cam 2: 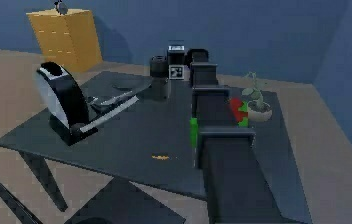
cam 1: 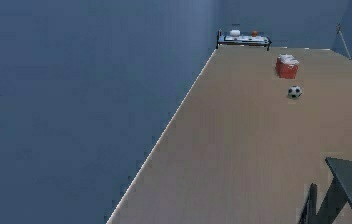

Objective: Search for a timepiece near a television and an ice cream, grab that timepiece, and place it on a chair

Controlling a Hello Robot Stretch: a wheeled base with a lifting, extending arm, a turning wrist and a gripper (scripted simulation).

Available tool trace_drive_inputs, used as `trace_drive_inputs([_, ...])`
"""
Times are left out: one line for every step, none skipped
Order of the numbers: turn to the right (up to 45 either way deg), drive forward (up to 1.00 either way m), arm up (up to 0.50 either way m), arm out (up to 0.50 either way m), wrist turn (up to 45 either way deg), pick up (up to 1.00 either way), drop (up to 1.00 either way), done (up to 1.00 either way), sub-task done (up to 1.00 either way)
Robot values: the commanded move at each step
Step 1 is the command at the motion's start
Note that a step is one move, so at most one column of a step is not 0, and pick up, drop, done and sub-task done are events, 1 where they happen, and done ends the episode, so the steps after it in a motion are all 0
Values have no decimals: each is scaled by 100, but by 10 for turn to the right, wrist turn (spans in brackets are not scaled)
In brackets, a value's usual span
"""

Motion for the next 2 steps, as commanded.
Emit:
trace_drive_inputs([0, 0, 0, 0, 150, 0, 0, 0, 0])
trace_drive_inputs([0, 0, -30, 0, 0, 0, 0, 0, 0])
